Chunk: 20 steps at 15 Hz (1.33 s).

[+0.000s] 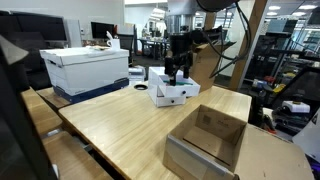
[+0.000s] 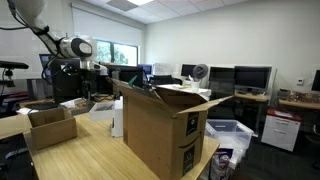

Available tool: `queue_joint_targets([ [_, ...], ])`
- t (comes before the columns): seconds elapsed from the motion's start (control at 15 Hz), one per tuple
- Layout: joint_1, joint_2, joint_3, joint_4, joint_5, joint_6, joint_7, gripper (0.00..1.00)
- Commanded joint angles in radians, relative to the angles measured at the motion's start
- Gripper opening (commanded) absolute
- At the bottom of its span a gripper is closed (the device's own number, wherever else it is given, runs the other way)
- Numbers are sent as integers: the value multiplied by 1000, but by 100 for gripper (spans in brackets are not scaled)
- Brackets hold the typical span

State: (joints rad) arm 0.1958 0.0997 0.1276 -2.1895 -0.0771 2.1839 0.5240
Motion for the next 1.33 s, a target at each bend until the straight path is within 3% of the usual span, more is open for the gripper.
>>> queue_joint_targets([
  [0.0, 9, -53, 9, -57, 35, -15, 124, 100],
  [0.4, 6, -48, 17, -94, 11, 27, 188, 100],
  [1.27, 5, 17, 3, -97, -105, 109, 195, 100],
])
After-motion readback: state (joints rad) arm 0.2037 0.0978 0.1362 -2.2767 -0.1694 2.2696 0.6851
